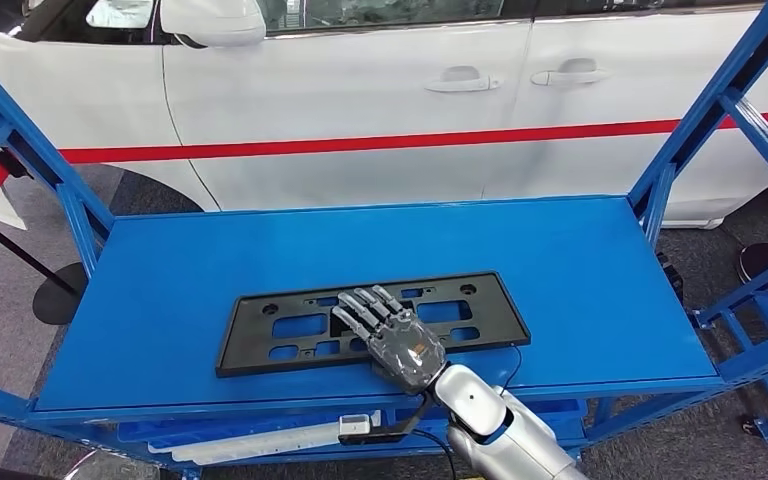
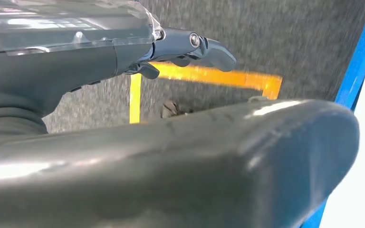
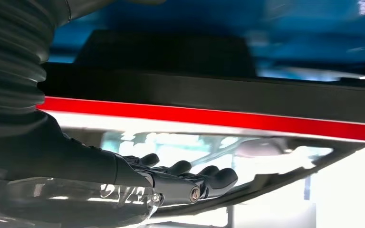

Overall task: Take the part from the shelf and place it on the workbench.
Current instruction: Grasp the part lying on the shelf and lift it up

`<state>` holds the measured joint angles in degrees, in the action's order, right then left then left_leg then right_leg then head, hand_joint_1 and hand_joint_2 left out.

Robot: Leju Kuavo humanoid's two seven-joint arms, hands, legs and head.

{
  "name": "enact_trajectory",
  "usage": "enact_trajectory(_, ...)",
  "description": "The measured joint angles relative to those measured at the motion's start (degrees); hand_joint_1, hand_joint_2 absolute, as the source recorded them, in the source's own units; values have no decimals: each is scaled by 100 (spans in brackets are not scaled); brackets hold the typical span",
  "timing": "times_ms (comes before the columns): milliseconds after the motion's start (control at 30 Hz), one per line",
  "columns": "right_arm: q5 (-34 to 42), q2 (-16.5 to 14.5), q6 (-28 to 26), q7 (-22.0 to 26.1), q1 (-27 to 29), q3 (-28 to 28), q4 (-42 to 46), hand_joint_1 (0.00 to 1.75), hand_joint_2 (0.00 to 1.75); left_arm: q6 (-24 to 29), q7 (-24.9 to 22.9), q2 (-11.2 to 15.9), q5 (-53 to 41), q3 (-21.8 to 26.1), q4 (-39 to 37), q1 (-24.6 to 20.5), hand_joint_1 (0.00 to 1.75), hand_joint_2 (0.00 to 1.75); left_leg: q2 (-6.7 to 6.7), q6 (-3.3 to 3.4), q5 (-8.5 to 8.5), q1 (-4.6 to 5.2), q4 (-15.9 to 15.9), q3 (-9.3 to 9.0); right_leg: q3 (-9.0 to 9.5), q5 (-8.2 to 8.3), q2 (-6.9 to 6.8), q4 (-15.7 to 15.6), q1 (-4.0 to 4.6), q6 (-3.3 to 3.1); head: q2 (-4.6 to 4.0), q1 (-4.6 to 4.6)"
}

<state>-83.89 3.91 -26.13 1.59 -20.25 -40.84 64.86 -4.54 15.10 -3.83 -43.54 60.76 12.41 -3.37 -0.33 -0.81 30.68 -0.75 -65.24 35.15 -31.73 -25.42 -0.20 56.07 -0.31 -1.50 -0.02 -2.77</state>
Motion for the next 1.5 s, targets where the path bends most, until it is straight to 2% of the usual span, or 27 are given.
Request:
enact_trajectory(67, -283, -80, -24, -265, -81, 22, -221, 81, 175, 2, 0, -2, -23, 26, 0, 18, 0, 0, 1, -27, 299, -5, -735, 331, -10, 2, -3, 3, 15, -16, 0, -1)
enact_trajectory(100, -379, -116, -28, -338, -120, 39, -334, 117, 175, 2, 1, -2, -34, 38, 0, 25, 0, 0, 1, -33, 302, -5, -869, 387, -10, 2, -1, 6, 20, -18, 0, -1)
enact_trajectory(133, -449, -149, -36, -388, -152, 59, -437, 143, 175, 0, 2, -1, -39, 49, 0, 29, 0, 0, 2, -32, 190, -5, -754, 324, -5, 2, 1, 12, 21, -17, 0, -1)
enact_trajectory(167, -498, -176, -47, -430, -178, 79, -523, 149, 175, -1, 6, 1, -44, 57, 0, 29, 0, 0, 5, -27, -1, -6, -415, 150, 1, -1, 3, 21, 19, -9, 0, -1)
enact_trajectory(233, -556, -220, -88, -511, -215, 124, -646, 152, 175, -4, 16, 3, -63, 65, 0, 23, 0, 0, 14, 8, -320, -1, 421, -266, 2, -20, 9, 60, 27, 30, 0, 0)
enact_trajectory(267, -571, -232, -111, -551, -227, 151, -692, 154, 175, -5, 22, 3, -73, 66, 0, 20, 0, 0, 14, 39, -392, 5, 686, -395, -3, -30, 13, 77, 37, 60, 0, 0)
enact_trajectory(367, -591, -240, -148, -628, -226, 226, -779, 155, 175, -9, 32, 2, -94, 68, 0, 22, 0, 0, 1, 155, -428, 25, 817, -432, -16, -23, 21, 83, 49, 160, 0, 1)
enact_trajectory(433, -599, -240, -162, -650, -214, 250, -812, 155, 175, -10, 34, 3, -98, 68, 0, 23, 0, 0, 10, 227, -473, 16, 843, -424, -87, -134, 23, 230, 32, 226, 0, 1)
enact_trajectory(467, -601, -239, -167, -655, -208, 258, -830, 155, 175, -10, 34, 3, -98, 68, 0, 22, 0, 0, 17, 258, -495, 9, 855, -416, -201, -296, 24, 476, 21, 255, 0, 1)
enact_trajectory(533, -603, -238, -180, -660, -184, 272, -867, 155, 175, -10, 35, 4, -98, 69, 0, 24, 0, 0, 26, 284, -513, 18, 854, -378, -562, -710, 23, 1252, 3, 294, 0, 2)
enact_trajectory(567, -604, -238, -189, -664, -171, 275, -884, 155, 175, -10, 35, 4, -99, 71, 0, 28, 0, 0, 28, 290, -516, 25, 852, -365, -736, -846, 23, 1613, -2, 305, 0, 2)
enact_trajectory(600, -605, -238, -198, -667, -163, 278, -895, 156, 175, -10, 35, 4, -99, 72, 0, 31, 0, 0, 28, 291, -517, 30, 850, -360, -828, -872, 23, 1800, -4, 307, 0, 2)
enact_trajectory(633, -607, -238, -204, -670, -160, 279, -902, 157, 175, -10, 35, 4, -100, 72, 0, 34, 0, 0, 24, 289, -516, 32, 849, -364, -804, -776, 23, 1751, -4, 299, 0, 2)
enact_trajectory(667, -608, -238, -207, -670, -161, 280, -905, 158, 175, -10, 35, 4, -101, 72, 0, 35, 0, 0, 20, 283, -512, 34, 849, -377, -665, -586, 23, 1468, -2, 281, 0, 2)
enact_trajectory(733, -613, -238, -202, -670, -165, 289, -910, 161, 175, -11, 35, -4, -104, 71, 0, 31, 0, 0, 8, 257, -498, 41, 844, -400, -240, -186, 22, 593, 22, 217, 0, 2)
enact_trajectory(767, -615, -240, -198, -670, -167, 297, -911, 162, 175, -15, 37, -8, -107, 71, 0, 27, 0, 0, 4, 234, -492, 46, 840, -400, -98, -78, 20, 280, 39, 187, 0, 2)
enact_trajectory(800, -618, -243, -194, -668, -167, 305, -912, 163, 175, -25, 42, -12, -114, 71, 0, 24, 0, 0, 1, 207, -489, 49, 837, -395, -27, -40, 19, 110, 58, 160, 0, 2)
enact_trajectory(900, -626, -253, -192, -660, -168, 317, -910, 164, 175, -89, 98, -11, -139, 71, 0, 22, 0, 0, -1, 113, -474, 39, 830, -396, -4, -23, 10, 35, 62, 86, 0, 1)
enact_trajectory(967, -627, -270, -198, -649, -167, 325, -907, 166, 175, -133, 199, -5, -142, 71, 0, 21, 0, 87, 1, 69, -293, 32, 575, -297, 36, 13, -13, -37, 32, 22, 0, 0)
enact_trajectory(1033, -626, -280, -223, -629, -159, 346, -905, 166, 175, -166, 335, -2, -140, 71, 0, 28, 0, 175, 2, 38, 87, 13, -135, 25, 43, 21, -35, -53, 29, -10, 0, -1)
enact_trajectory(1100, -598, -281, -295, -581, -128, 392, -886, 166, 175, -201, 464, -1, -142, 71, 0, 43, 0, 175, 3, 0, 308, -8, -775, 325, 40, 19, -45, -48, 32, -16, 0, -1)
enact_trajectory(1133, -553, -280, -350, -531, -103, 426, -860, 166, 175, -217, 509, 2, -142, 71, 0, 47, 0, 175, 4, -16, 254, -20, -803, 339, 42, 16, -47, -42, 29, -11, 0, -1)
enact_trajectory(1200, -354, -277, -462, -360, -47, 510, -763, 166, 175, -233, 552, 13, -142, 73, 0, 47, 0, 175, 12, -45, -119, -56, -218, 53, 45, -6, -43, -4, 16, 22, 0, -1)
enact_trajectory(1267, 107, -262, -528, -38, 12, 621, -574, 166, 175, -235, 547, 24, -145, 79, 0, 37, 0, 175, 11, -40, -371, -71, 482, -287, 15, -50, -25, 81, 27, 87, 0, 0)
enact_trajectory(1300, 507, -248, -540, 213, 40, 688, -429, 166, 175, -237, 535, 26, -148, 86, 0, 33, 0, 175, 7, -17, -404, -71, 653, -362, -9, -64, -13, 119, 38, 120, 0, 1)
enact_trajectory(1433, 3349, -184, -308, 2048, 136, 1021, 430, 166, 175, -313, 460, 30, -194, 116, 0, 26, 0, 175, 12, 142, -414, -48, 715, -369, -61, -116, 22, 210, 24, 226, 0, 2)
enact_trajectory(1500, 5135, -142, 123, 2987, 220, 1164, 1023, 166, 175, -379, 428, 36, -236, 135, 0, 4, 0, 175, 20, 211, -439, -47, 733, -363, -241, -393, 22, 628, 4, 269, 0, 2)
